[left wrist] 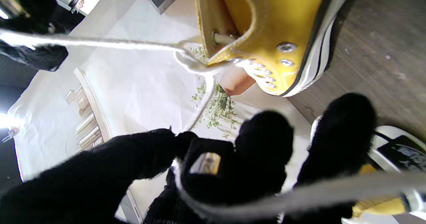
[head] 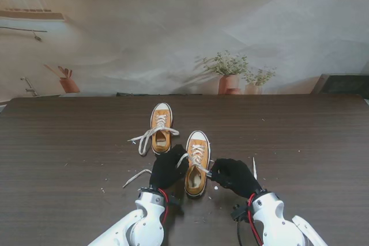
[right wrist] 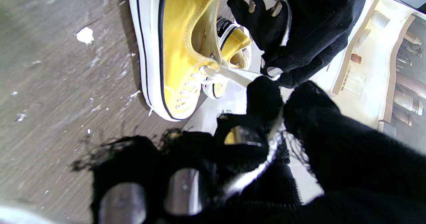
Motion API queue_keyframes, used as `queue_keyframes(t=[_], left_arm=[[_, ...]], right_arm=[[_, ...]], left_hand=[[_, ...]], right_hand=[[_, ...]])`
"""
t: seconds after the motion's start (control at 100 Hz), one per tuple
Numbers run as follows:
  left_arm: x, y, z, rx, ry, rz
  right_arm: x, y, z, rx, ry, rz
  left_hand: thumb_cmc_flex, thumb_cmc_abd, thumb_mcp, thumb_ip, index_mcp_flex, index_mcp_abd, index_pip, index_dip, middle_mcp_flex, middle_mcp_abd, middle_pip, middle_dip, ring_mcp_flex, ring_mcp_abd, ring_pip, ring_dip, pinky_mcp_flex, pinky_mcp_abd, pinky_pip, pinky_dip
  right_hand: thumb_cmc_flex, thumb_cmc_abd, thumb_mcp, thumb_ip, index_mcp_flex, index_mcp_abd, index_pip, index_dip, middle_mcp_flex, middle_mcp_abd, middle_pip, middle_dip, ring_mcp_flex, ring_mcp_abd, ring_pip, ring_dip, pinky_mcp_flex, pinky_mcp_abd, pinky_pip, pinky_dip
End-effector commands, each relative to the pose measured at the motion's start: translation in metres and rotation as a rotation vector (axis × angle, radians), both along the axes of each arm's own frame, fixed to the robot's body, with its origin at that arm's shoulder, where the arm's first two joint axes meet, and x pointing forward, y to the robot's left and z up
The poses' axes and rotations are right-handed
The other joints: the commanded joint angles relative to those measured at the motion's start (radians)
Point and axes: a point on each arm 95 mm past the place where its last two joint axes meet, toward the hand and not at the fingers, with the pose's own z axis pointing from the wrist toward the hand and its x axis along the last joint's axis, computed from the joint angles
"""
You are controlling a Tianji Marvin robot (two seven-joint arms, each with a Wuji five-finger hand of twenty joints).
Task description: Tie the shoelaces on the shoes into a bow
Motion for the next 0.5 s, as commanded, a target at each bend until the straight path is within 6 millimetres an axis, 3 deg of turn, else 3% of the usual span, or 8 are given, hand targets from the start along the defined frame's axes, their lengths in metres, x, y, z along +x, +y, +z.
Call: queue_keyframes(t=[0.0, 0.05, 0.15, 0.28, 0.36, 0.4, 0.46, 0.49], left_arm=[[-0.002, -0.006, 0.005, -0.005, -0.015, -0.022], [-0.002, -0.006, 0.005, -0.022, -0.014, -0.022], [-0.003, -0.007, 0.005, -0.063, 0.001, -0.025], [-0.006, -0.006, 0.006, -0.075, 0.019, -0.03], [-0.007, -0.001, 0.008, -0.065, 0.015, -0.028], [-0.007, 0.002, 0.009, -0.047, 0.008, -0.023], [-0.007, 0.009, 0.011, -0.016, -0.004, -0.017], [-0.007, 0.012, 0.012, 0.0, -0.011, -0.015]], right_arm=[[-0.003, 0.002, -0.001, -0.002, 0.014, 0.017], [-0.003, 0.002, 0.0, 0.001, 0.016, 0.018], [-0.004, 0.002, 0.0, 0.003, 0.019, 0.019], [-0.004, 0.002, 0.0, 0.005, 0.02, 0.02], [-0.004, 0.002, 0.0, 0.005, 0.021, 0.022], [-0.004, 0.002, 0.0, 0.004, 0.021, 0.024], [-0.004, 0.002, 0.0, 0.005, 0.02, 0.023], [-0.004, 0.002, 0.0, 0.006, 0.018, 0.022]], left_hand=[[0.033, -0.031, -0.011, -0.026, -0.015, 0.032, 0.054, 0.007, 0.051, -0.049, 0.082, 0.035, 0.048, -0.079, 0.111, 0.038, 0.058, 0.046, 0.09, 0.035], [0.035, -0.042, -0.004, -0.036, -0.006, 0.031, 0.046, -0.003, 0.05, -0.045, 0.096, 0.036, 0.047, -0.08, 0.158, 0.046, 0.07, 0.04, 0.141, 0.061], [0.046, -0.06, 0.004, -0.065, 0.003, 0.036, 0.037, -0.012, 0.05, -0.035, 0.109, 0.034, 0.046, -0.102, 0.248, 0.065, 0.116, -0.022, 0.338, 0.181], [0.05, -0.066, -0.003, -0.087, 0.005, 0.031, 0.029, -0.015, 0.05, -0.032, 0.109, 0.032, 0.045, -0.149, 0.345, 0.103, 0.165, -0.238, 0.624, 0.366], [0.056, -0.062, -0.018, -0.103, 0.003, 0.015, 0.008, -0.017, 0.05, -0.023, 0.095, 0.032, 0.044, -0.137, 0.372, 0.119, 0.187, -0.374, 0.792, 0.451], [0.061, -0.063, -0.03, -0.114, -0.002, 0.008, -0.01, -0.022, 0.05, -0.022, 0.093, 0.033, 0.044, -0.125, 0.382, 0.126, 0.199, -0.412, 0.801, 0.544], [0.105, -0.079, -0.079, -0.167, -0.017, -0.008, -0.089, -0.081, 0.051, -0.019, 0.087, 0.036, 0.043, -0.092, 0.401, 0.138, 0.205, -0.423, 0.801, 0.633], [0.146, -0.097, -0.12, -0.227, -0.016, -0.012, -0.145, -0.145, 0.051, -0.019, 0.087, 0.037, 0.043, -0.084, 0.408, 0.143, 0.207, -0.425, 0.802, 0.658]], right_hand=[[0.026, -0.005, 0.015, 0.004, 0.017, -0.005, 0.003, 0.016, 0.071, 0.006, 0.039, -0.005, 0.028, -0.04, 0.079, 0.016, 0.03, -0.013, 0.287, -0.008], [0.025, -0.005, 0.015, 0.003, 0.017, -0.003, 0.003, 0.015, 0.071, 0.007, 0.039, -0.005, 0.028, -0.04, 0.079, 0.017, 0.03, -0.011, 0.288, -0.009], [0.027, -0.007, 0.016, 0.004, 0.017, -0.002, 0.002, 0.015, 0.071, 0.008, 0.039, -0.006, 0.028, -0.04, 0.078, 0.017, 0.03, -0.01, 0.288, -0.011], [0.026, -0.006, 0.016, 0.003, 0.018, 0.0, 0.002, 0.014, 0.073, 0.008, 0.039, -0.007, 0.028, -0.04, 0.078, 0.017, 0.03, -0.009, 0.288, -0.013], [0.025, -0.008, 0.016, 0.003, 0.019, -0.002, 0.002, 0.014, 0.075, 0.007, 0.039, -0.008, 0.028, -0.04, 0.079, 0.018, 0.03, -0.009, 0.288, -0.013], [0.024, -0.009, 0.016, 0.003, 0.02, -0.003, 0.002, 0.014, 0.078, 0.005, 0.04, -0.008, 0.028, -0.04, 0.08, 0.019, 0.031, -0.009, 0.288, -0.012], [0.02, -0.019, 0.02, 0.003, 0.024, -0.004, -0.004, 0.003, 0.086, 0.005, 0.04, -0.01, 0.027, -0.035, 0.084, 0.026, 0.034, -0.007, 0.288, 0.014], [0.019, -0.03, 0.023, 0.003, 0.027, -0.006, -0.008, -0.008, 0.092, 0.005, 0.042, -0.011, 0.027, -0.033, 0.086, 0.03, 0.035, -0.011, 0.288, 0.023]])
